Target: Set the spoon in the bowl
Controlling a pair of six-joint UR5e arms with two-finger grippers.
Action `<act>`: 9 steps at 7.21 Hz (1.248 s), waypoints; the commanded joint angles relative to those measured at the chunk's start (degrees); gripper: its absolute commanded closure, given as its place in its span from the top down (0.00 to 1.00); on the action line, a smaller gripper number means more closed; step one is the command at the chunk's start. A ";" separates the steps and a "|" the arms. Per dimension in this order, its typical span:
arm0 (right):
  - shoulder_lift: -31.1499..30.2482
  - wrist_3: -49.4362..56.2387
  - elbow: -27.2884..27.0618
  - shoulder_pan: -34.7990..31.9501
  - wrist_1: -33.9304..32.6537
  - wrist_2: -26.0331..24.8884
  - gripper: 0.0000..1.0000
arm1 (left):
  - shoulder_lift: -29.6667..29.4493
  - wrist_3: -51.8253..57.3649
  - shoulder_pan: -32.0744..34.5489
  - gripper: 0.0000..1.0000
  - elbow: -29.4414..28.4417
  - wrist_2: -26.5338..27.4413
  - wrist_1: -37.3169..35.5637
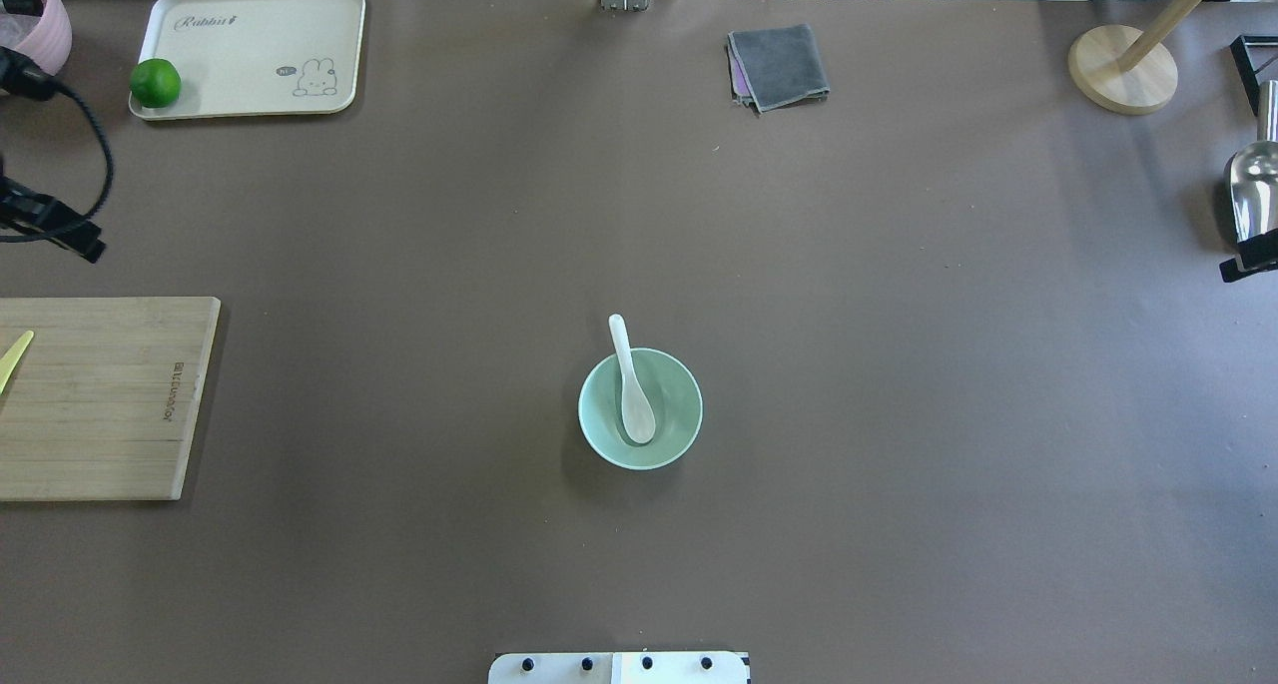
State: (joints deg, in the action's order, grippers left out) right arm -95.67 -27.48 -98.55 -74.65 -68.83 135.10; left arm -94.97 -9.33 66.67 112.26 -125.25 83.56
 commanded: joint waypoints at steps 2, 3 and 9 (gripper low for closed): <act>0.57 7.08 -0.33 -3.83 -5.60 1.57 1.00 | 10.12 11.53 8.56 0.98 -4.50 -5.85 0.38; 0.57 7.18 -0.33 -3.83 -5.61 1.57 1.00 | 10.68 11.70 11.09 0.98 -6.42 -8.58 0.46; 0.58 7.27 -0.33 -3.92 -5.61 1.22 1.00 | 9.90 16.89 15.60 0.98 -9.25 -11.77 0.38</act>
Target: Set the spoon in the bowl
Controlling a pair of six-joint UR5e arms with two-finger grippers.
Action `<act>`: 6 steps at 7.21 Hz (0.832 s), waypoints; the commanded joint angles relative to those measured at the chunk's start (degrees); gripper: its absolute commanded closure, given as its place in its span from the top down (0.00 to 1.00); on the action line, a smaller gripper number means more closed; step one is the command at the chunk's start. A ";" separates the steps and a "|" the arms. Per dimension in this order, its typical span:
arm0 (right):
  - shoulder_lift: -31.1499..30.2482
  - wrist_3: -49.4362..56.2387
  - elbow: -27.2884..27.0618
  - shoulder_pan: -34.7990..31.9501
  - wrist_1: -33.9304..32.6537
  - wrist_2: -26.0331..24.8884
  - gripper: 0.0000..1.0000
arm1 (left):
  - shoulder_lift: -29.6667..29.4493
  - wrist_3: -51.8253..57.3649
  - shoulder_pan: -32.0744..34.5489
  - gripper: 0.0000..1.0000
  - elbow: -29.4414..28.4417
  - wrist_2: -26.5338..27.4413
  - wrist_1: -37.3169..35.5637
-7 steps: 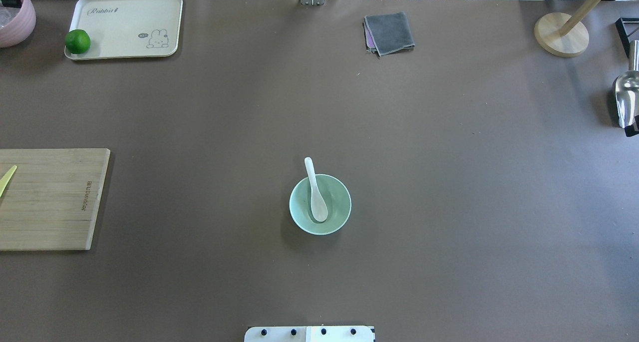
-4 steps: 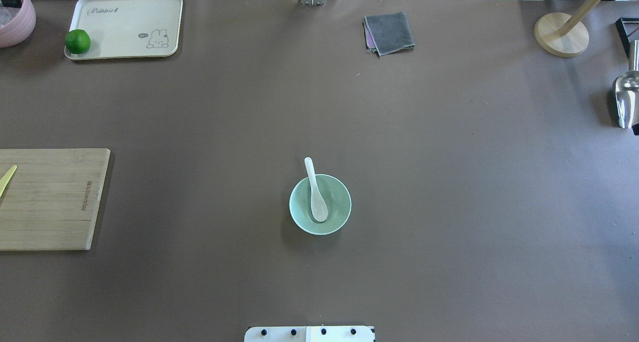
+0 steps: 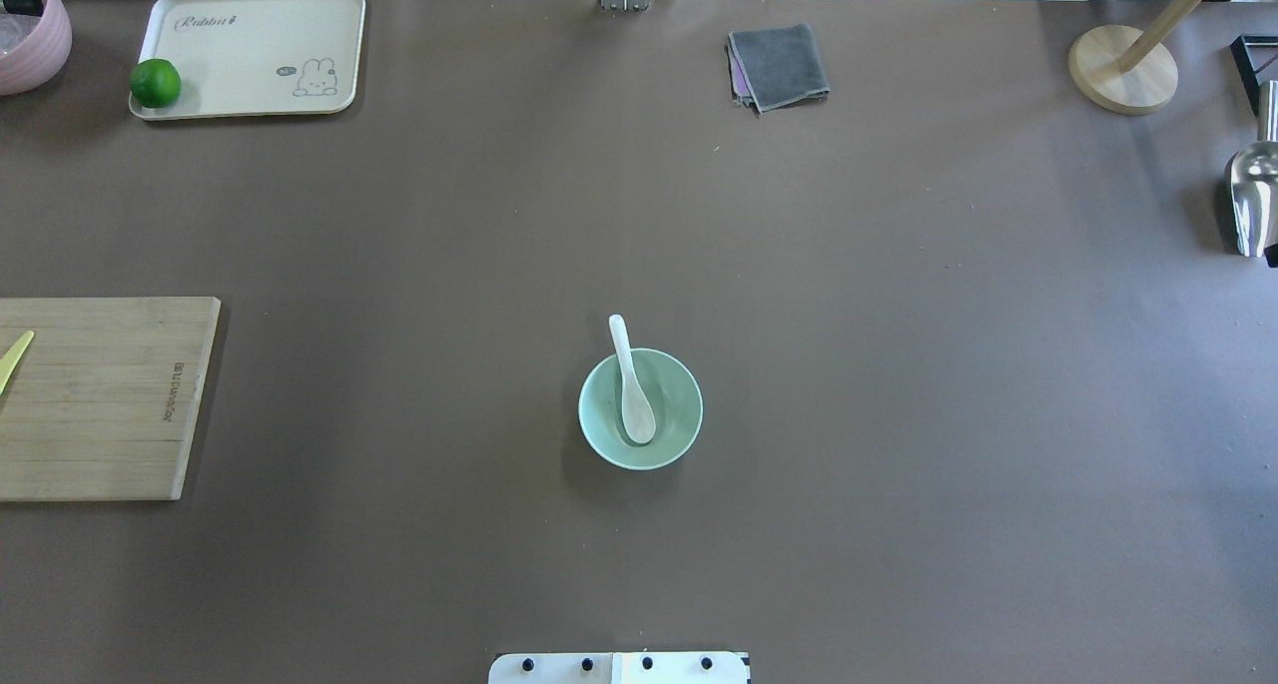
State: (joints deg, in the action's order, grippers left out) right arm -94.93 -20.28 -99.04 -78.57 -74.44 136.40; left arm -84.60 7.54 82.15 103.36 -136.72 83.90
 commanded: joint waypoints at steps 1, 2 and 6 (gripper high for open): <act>-0.08 0.33 0.52 -0.09 -0.09 0.09 1.00 | -1.26 0.02 0.03 0.98 0.35 -0.39 0.03; -0.25 0.50 -0.35 -0.18 0.09 0.10 1.00 | -1.53 0.02 0.11 0.98 1.31 -0.39 -0.40; -1.13 0.95 -0.18 -1.41 0.00 1.68 1.00 | -1.44 -0.07 0.73 0.98 1.58 -1.36 -0.67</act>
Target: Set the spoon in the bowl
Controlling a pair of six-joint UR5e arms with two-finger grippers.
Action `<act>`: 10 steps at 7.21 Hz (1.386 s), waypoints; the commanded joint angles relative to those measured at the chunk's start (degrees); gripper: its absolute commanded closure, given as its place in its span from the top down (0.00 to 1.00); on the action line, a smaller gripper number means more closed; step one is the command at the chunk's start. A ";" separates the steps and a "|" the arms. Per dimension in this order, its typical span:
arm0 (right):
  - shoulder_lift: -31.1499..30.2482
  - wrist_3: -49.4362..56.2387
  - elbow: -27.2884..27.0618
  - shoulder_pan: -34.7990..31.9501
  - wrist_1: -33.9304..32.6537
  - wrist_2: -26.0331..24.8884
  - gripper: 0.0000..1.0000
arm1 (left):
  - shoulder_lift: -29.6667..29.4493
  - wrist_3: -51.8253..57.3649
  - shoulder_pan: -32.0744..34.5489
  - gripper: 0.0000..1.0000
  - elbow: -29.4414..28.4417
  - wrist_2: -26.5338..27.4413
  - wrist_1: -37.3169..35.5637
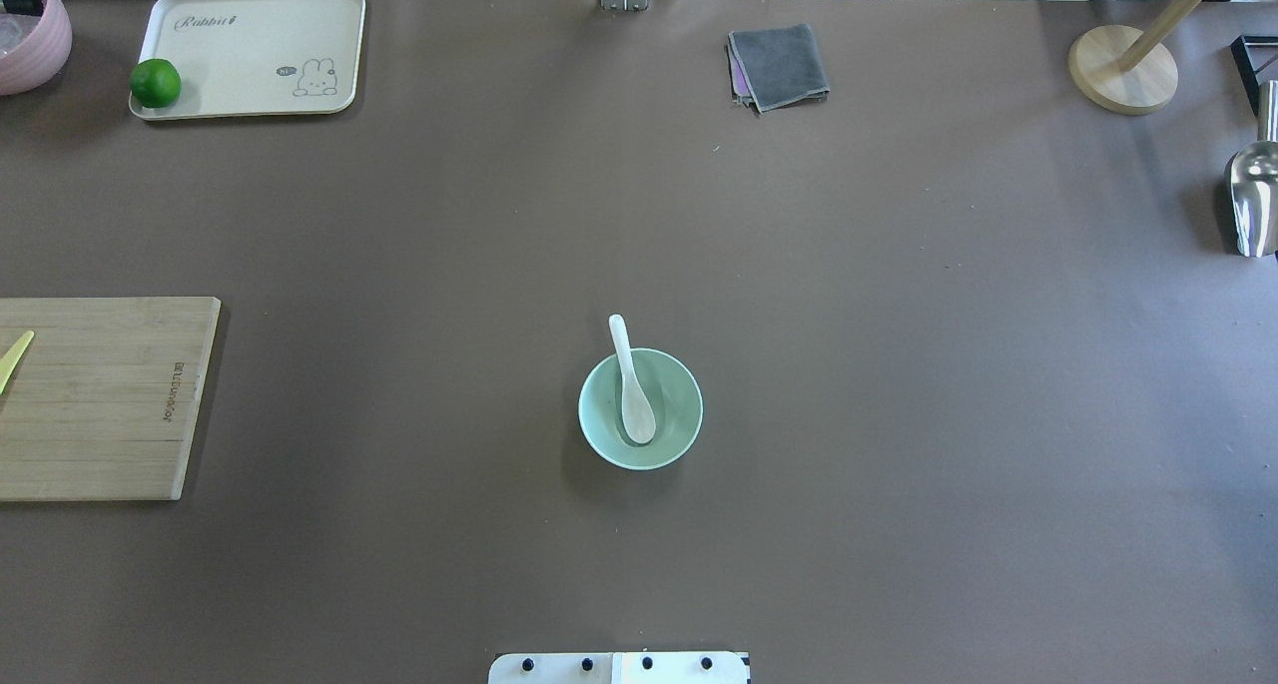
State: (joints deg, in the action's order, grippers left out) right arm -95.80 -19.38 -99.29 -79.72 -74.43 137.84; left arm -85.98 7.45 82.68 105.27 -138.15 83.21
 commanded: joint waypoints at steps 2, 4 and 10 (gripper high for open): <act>-1.75 2.67 -0.03 -0.61 -0.01 0.23 1.00 | -0.07 0.11 0.20 0.98 -0.42 0.16 0.11; -2.02 2.68 0.15 -0.96 -0.10 0.58 1.00 | 0.37 0.11 0.37 0.98 -0.59 0.25 0.20; -0.80 3.03 0.15 -2.11 -3.00 -0.03 1.00 | 0.64 -0.07 1.33 0.98 -0.94 5.70 0.20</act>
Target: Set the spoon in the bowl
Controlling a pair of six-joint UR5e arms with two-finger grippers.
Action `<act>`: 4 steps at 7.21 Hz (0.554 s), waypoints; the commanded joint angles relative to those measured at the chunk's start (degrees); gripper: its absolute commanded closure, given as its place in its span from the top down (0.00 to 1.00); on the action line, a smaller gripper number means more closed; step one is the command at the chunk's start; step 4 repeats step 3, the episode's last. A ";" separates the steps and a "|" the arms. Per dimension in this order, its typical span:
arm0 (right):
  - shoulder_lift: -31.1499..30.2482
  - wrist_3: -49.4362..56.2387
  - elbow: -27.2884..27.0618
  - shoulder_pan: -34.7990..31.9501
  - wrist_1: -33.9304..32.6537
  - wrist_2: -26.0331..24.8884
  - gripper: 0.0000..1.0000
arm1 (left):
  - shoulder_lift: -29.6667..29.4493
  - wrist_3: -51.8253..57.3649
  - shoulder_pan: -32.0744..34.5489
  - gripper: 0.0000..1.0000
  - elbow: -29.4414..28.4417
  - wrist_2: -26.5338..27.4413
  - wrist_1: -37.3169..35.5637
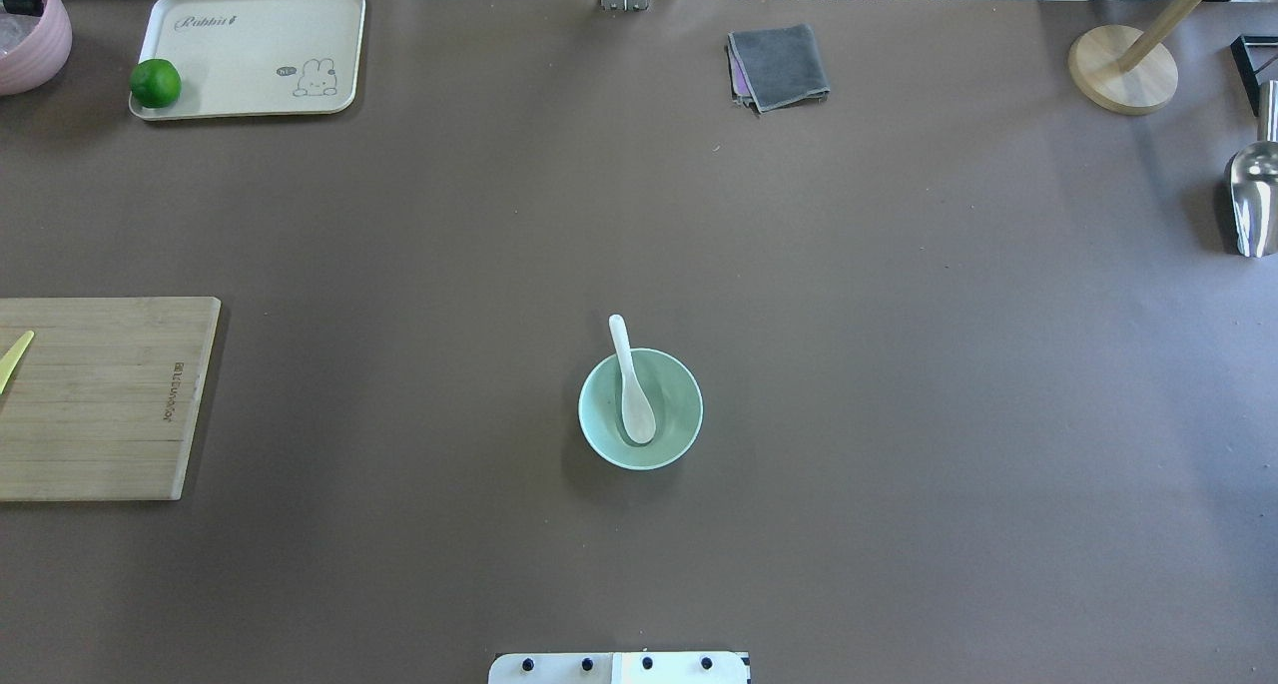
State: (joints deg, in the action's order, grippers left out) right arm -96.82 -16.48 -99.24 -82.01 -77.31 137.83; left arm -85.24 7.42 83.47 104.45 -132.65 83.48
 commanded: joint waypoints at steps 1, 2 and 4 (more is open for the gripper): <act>0.31 0.13 -0.08 0.19 -0.12 -0.02 1.00 | -0.27 -0.04 0.56 0.98 -0.21 0.11 -0.07; 0.31 0.13 -0.34 -0.25 -0.12 -0.02 1.00 | -0.45 -0.04 0.56 0.98 -0.39 0.03 0.11; 0.23 0.13 -0.34 -0.42 -0.12 -0.02 1.00 | -0.88 -0.04 0.56 0.98 -0.74 -0.15 0.11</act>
